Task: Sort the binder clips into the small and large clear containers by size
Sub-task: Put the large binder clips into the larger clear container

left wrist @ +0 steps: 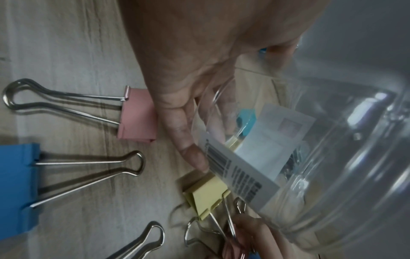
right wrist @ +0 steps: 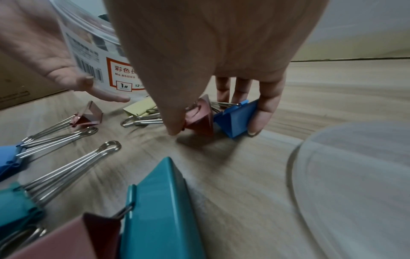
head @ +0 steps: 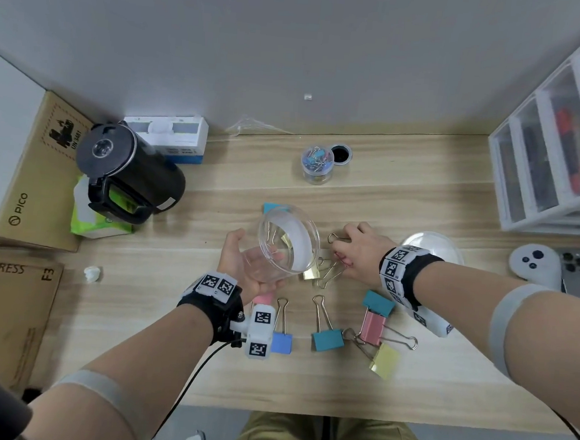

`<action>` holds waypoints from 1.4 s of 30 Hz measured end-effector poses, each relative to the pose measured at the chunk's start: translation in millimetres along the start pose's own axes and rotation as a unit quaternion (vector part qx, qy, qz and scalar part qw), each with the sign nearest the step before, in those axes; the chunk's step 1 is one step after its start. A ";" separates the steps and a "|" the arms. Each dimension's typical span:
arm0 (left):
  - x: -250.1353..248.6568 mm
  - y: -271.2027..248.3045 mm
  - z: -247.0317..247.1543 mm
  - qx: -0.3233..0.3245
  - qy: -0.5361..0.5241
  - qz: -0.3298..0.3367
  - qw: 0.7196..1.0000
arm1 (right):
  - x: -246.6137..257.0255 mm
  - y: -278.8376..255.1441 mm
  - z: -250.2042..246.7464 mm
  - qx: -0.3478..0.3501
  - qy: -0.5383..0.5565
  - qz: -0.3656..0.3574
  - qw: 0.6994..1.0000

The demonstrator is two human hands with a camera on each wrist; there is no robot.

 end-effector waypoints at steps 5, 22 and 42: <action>-1.1 2.8 0.7 0.002 0.007 0.001 1.000 | -11.3 -6.0 -10.2 -0.002 0.037 -0.003 0.999; -4.7 5.8 23.8 0.014 0.023 0.009 1.000 | -40.9 -29.3 -96.9 -0.082 0.288 0.016 0.954; 7.5 -8.2 32.3 0.059 0.008 -0.004 0.998 | 37.4 -25.6 -88.3 -0.106 0.216 -0.083 0.967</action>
Point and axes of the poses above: each hand's wrist, its own y-axis towards the middle knuckle, its own z-axis out of the palm, x = y × z, the point moved 3 cm from there along y, towards the middle knuckle, and after that the axes turned 6 degrees about z, right-handed, at the moved point
